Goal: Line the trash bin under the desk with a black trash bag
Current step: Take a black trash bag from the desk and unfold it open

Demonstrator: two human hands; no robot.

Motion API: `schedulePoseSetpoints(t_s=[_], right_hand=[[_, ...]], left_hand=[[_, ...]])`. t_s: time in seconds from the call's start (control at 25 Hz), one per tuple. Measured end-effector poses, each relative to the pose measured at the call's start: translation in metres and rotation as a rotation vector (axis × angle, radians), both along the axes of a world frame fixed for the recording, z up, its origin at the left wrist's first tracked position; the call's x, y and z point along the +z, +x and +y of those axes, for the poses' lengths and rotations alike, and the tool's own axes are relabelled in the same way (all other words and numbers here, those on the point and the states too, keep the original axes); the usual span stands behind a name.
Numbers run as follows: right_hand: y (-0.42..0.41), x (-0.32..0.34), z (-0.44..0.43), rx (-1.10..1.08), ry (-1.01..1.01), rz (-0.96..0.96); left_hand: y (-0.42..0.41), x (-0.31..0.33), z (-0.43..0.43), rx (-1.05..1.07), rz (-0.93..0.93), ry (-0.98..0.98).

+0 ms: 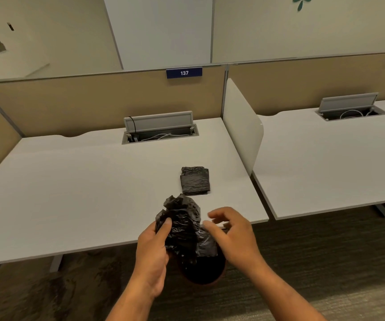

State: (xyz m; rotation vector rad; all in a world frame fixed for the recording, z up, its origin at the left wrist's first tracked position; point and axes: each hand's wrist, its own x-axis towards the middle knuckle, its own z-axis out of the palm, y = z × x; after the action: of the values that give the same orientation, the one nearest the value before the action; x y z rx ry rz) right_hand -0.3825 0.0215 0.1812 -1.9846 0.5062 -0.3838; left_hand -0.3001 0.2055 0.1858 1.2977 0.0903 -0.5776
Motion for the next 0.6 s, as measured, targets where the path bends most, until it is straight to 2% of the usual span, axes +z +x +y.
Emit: schedulePoseSetpoints(t_s=[0.08,0.2,0.6], right_hand=[[0.007,0.007,0.011,0.086,-0.132,-0.005],[0.018,0.013,0.019,0.074,-0.215,-0.031],[0.003,-0.004,0.006,-0.076,-0.095,-0.121]], left_hand=[[-0.004,0.006,-0.003,-0.042,-0.059,0.025],[-0.008,0.012,-0.004,-0.088,-0.097,0.034],[0.016,0.009,0.015,0.194,0.037,-0.011]])
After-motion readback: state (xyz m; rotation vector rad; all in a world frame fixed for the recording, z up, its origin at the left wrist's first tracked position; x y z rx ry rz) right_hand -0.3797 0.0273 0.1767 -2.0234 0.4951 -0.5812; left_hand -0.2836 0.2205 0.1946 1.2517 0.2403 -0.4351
